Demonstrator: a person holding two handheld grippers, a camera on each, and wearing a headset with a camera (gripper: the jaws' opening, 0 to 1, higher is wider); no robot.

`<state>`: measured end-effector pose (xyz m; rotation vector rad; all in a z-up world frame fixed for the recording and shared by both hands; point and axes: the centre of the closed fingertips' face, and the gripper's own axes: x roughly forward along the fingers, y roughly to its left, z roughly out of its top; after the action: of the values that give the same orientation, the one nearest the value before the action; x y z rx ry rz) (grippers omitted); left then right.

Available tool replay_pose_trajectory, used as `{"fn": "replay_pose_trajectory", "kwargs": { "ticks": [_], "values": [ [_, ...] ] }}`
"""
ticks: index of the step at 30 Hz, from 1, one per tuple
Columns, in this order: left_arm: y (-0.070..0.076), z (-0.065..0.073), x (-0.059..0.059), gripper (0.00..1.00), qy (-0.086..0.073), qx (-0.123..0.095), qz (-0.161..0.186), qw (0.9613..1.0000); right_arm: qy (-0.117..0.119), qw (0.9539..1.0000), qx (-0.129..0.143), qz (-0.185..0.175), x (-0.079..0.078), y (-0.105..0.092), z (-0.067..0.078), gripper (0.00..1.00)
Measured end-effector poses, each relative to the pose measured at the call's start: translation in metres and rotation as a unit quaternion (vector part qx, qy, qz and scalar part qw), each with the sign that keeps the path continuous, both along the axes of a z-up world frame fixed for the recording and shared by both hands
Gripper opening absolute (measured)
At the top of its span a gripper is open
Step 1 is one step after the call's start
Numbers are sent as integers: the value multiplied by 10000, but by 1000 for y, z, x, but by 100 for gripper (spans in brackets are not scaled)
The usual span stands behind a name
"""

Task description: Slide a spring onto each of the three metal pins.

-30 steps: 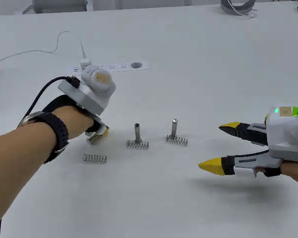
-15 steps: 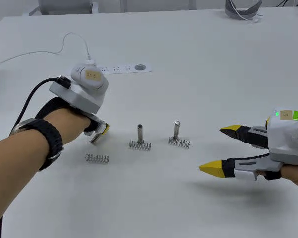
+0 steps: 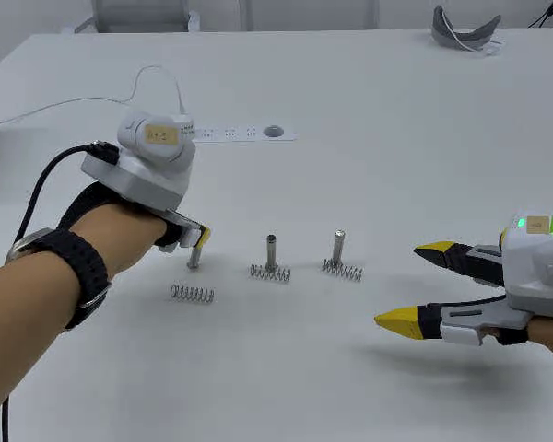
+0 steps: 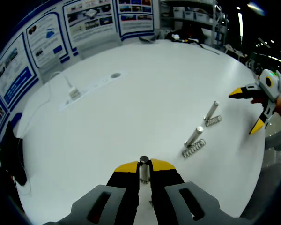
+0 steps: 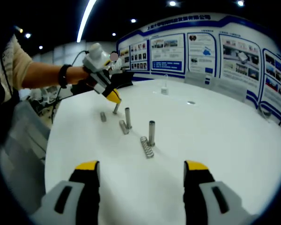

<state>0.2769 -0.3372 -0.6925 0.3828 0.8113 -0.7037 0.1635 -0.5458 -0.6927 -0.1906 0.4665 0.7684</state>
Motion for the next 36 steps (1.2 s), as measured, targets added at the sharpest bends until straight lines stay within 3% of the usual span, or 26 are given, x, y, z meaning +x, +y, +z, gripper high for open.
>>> {"fn": "replay_pose_trajectory", "kwargs": {
  "ticks": [11, 24, 31, 36],
  "values": [
    [10, 1, -9, 7, 19, -180, 147, 9997, 24, 10000, -55, 64, -1, 3, -2, 74],
    [13, 1, -16, 8, -92, -418, 159, 9990, 31, 9998, -136, 114, -2, 6, -3, 74],
    [13, 2, -17, 8, -249, -342, 17, 9991, 39, 9996, -231, 167, -3, 8, -5, 74],
    [14, 1, -17, 9, -245, -371, 15, 9990, 33, 9996, -236, 157, -3, 8, -4, 75]
  ]
}}
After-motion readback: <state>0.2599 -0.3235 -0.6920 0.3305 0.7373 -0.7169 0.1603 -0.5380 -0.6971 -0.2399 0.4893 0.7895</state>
